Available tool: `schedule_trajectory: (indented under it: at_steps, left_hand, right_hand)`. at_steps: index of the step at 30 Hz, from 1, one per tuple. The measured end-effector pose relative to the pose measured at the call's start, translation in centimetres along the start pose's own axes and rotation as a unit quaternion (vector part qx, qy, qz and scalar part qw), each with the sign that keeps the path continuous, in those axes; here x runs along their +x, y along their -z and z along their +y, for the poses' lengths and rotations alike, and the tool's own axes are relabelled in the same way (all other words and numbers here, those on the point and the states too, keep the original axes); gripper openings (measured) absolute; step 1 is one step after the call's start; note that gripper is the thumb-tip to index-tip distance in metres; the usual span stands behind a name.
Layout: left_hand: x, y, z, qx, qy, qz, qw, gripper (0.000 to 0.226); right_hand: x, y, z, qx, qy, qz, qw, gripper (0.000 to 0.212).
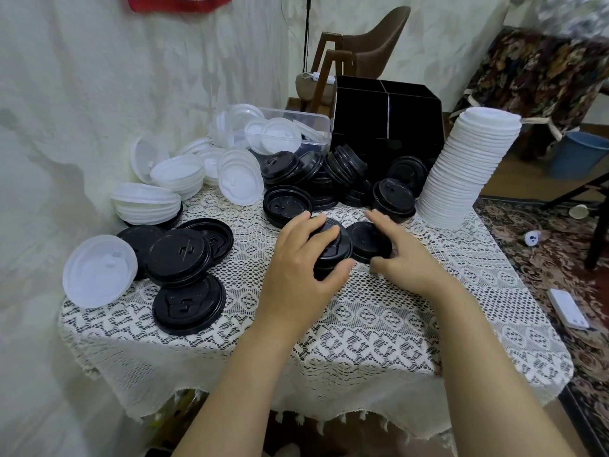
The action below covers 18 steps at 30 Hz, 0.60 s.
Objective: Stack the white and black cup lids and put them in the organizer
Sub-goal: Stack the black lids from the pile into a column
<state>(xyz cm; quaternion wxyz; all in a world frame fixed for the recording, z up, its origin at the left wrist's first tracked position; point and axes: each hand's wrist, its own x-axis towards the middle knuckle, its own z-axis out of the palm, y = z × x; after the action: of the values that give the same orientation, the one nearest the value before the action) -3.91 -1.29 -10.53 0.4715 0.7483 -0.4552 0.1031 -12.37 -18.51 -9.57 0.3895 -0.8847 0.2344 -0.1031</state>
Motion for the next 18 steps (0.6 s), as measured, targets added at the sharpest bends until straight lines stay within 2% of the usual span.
schedule_trajectory:
  at_steps: [4, 7, 10, 12, 15, 18]
  left_hand:
    - [0.0, 0.1, 0.0, 0.0, 0.002, -0.004, 1.0, 0.055]
    - [0.0, 0.1, -0.1, 0.002, 0.001, -0.007, 1.0, 0.055]
    - [0.0, 0.1, -0.1, 0.0, 0.005, -0.012, 1.0, 0.056]
    - [0.0, 0.1, -0.2, 0.002, 0.005, -0.016, 1.0, 0.056]
    - [-0.1, 0.1, -0.2, 0.012, 0.007, -0.017, 1.0, 0.056]
    - [-0.3, 0.1, -0.2, 0.014, 0.028, -0.027, 0.999, 0.058]
  right_hand:
    - [0.9, -0.9, 0.6, -0.066, -0.001, 0.03, 0.997, 0.071]
    - [0.6, -1.0, 0.5, -0.111, -0.002, 0.055, 0.992, 0.076]
    - [0.4, -0.7, 0.6, -0.107, -0.004, 0.004, 0.994, 0.084]
    - [0.3, -0.3, 0.8, -0.09, -0.006, -0.006, 0.996, 0.079]
    - [-0.1, -0.1, 0.8, -0.048, -0.012, 0.003, 0.999, 0.074]
    - [-0.5, 0.5, 0.2, -0.081, 0.008, 0.07, 0.994, 0.07]
